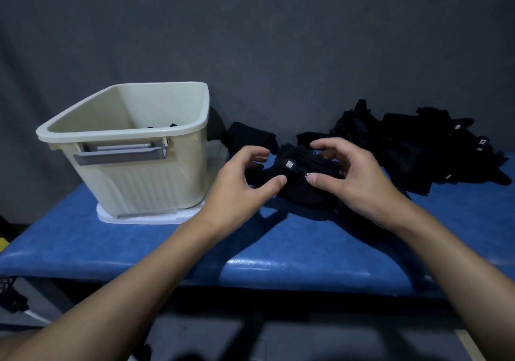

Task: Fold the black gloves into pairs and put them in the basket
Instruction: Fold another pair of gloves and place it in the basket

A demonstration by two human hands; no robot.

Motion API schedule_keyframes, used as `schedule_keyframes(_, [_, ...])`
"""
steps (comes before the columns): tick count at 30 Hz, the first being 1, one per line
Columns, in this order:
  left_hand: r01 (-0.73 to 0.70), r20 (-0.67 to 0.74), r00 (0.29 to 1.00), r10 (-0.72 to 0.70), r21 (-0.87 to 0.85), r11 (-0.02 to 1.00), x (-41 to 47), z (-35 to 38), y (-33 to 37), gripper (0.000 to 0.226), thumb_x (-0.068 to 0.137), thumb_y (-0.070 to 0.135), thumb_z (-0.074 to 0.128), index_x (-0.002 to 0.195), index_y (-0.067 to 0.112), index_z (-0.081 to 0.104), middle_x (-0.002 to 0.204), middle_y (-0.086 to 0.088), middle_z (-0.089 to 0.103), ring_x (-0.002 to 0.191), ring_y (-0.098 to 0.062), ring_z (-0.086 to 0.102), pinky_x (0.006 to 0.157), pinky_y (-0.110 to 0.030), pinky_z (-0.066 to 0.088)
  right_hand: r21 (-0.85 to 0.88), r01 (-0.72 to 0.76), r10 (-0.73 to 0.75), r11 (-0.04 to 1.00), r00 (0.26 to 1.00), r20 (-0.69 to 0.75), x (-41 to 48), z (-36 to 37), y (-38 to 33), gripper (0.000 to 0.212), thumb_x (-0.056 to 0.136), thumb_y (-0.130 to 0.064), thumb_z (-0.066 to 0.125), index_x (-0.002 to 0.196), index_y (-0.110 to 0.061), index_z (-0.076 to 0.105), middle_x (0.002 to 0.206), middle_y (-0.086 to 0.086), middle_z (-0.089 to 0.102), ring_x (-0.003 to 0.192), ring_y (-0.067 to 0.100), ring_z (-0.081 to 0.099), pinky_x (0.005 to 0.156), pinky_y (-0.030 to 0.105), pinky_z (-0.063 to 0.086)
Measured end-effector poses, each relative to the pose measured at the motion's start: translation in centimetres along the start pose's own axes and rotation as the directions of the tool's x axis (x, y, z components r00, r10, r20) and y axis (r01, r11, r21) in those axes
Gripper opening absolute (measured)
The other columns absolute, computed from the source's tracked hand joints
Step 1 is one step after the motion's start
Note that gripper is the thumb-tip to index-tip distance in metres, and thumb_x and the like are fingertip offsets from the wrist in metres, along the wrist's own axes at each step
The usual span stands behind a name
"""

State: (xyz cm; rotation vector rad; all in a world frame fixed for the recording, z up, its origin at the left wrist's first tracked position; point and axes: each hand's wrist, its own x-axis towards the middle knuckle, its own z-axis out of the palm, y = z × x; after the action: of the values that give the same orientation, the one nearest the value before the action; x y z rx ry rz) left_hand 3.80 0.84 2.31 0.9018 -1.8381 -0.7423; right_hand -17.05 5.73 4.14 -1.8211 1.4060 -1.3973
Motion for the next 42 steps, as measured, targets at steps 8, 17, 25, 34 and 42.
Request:
schedule_keyframes(8, [0.037,-0.095,0.993,-0.075,-0.349,0.937,-0.1,1.2,3.4,0.046,0.084,0.007,0.077,0.120,0.016,0.049,0.100,0.001,0.069,0.087,-0.002,0.069,0.080,-0.021,0.054,0.216,0.046,-0.005,0.975,0.982,-0.186,-1.8,-0.8,-2.0,0.050,0.080,0.003,0.074,0.123,-0.017,0.058,0.100,0.001,0.057,0.084,-0.006,0.062,0.078,0.018,0.053])
schedule_keyframes(17, [-0.050,-0.102,0.995,0.000,-0.489,0.871,0.1,1.6,6.2,0.056,0.082,-0.004,0.074,0.124,0.019,0.045,0.098,-0.006,0.072,0.089,-0.016,0.071,0.084,-0.031,0.057,0.275,-0.027,0.039,0.961,0.998,-0.038,-2.9,-1.5,-3.8,0.068,0.081,0.007,0.071,0.137,-0.022,0.045,0.120,0.007,0.053,0.097,0.011,0.069,0.077,0.021,0.055])
schedule_keyframes(25, [-0.224,-0.035,0.974,0.225,-0.328,0.918,3.4,-4.2,11.9,0.054,0.077,0.006,0.072,0.121,0.020,0.044,0.100,-0.027,0.067,0.086,-0.038,0.068,0.083,-0.057,0.057,0.261,0.083,-0.103,0.962,0.993,0.061,0.7,-2.9,-9.6,0.071,0.071,-0.028,0.081,0.134,-0.024,0.049,0.127,0.006,0.061,0.115,0.014,0.064,0.095,0.029,0.052])
schedule_keyframes(34, [-0.178,-0.061,0.984,0.169,-0.207,0.962,7.1,-14.0,11.6,0.061,0.074,0.010,0.078,0.125,0.021,0.046,0.094,-0.016,0.075,0.088,-0.037,0.071,0.088,-0.054,0.057,0.058,0.161,-0.169,0.985,0.966,0.196,9.5,2.0,-15.5,0.038,0.085,-0.018,0.074,0.120,-0.020,0.058,0.120,0.004,0.062,0.101,0.024,0.069,0.090,0.033,0.056])
schedule_keyframes(42, [-0.113,-0.125,0.988,0.092,-0.180,0.977,9.0,-19.8,8.0,0.063,0.077,0.008,0.083,0.126,0.022,0.046,0.094,-0.014,0.075,0.094,-0.039,0.070,0.093,-0.052,0.055,0.010,0.183,-0.170,0.983,0.893,0.418,15.9,7.4,-17.7,0.061,0.084,-0.015,0.075,0.134,-0.028,0.043,0.094,0.005,0.064,0.084,0.012,0.067,0.085,0.031,0.054])
